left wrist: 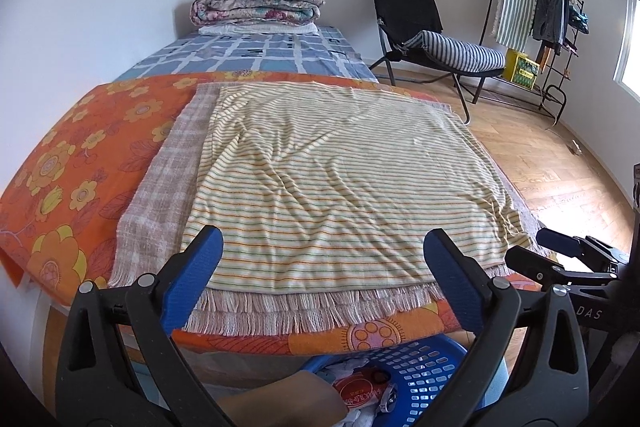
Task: Collect trash
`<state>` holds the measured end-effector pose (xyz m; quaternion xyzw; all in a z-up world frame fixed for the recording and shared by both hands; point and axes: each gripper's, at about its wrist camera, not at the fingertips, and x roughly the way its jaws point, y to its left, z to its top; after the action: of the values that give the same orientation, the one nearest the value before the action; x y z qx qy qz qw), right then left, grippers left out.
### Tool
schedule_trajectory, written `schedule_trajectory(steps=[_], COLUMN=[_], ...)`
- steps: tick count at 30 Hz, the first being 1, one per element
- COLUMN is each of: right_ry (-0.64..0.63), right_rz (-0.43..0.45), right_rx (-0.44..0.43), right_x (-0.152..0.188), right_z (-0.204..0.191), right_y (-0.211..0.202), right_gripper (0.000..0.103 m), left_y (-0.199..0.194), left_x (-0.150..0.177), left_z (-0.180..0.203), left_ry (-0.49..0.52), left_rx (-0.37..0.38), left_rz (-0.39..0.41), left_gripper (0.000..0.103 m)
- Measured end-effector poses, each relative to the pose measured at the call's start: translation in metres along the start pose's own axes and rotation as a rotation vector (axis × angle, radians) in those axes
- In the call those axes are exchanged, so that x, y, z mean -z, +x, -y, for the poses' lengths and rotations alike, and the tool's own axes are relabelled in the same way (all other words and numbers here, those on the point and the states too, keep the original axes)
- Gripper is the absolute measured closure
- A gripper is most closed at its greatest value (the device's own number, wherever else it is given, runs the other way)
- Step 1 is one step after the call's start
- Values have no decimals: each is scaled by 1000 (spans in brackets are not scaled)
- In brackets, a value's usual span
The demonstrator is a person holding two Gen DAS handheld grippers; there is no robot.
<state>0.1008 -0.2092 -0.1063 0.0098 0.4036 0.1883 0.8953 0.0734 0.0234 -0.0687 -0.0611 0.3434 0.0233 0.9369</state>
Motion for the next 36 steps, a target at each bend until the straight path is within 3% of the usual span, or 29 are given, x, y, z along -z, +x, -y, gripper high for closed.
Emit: schedule_trajectory(steps=[36], right_ry=[33], right_rz=[-23], right_rx=[-25], right_x=[4], right_z=[4], right_y=[7], right_gripper=[24], left_y=[3], left_x=[7], left_z=[9], left_ry=[40], left_rx=[3], left_rz=[-45], left_gripper=[1])
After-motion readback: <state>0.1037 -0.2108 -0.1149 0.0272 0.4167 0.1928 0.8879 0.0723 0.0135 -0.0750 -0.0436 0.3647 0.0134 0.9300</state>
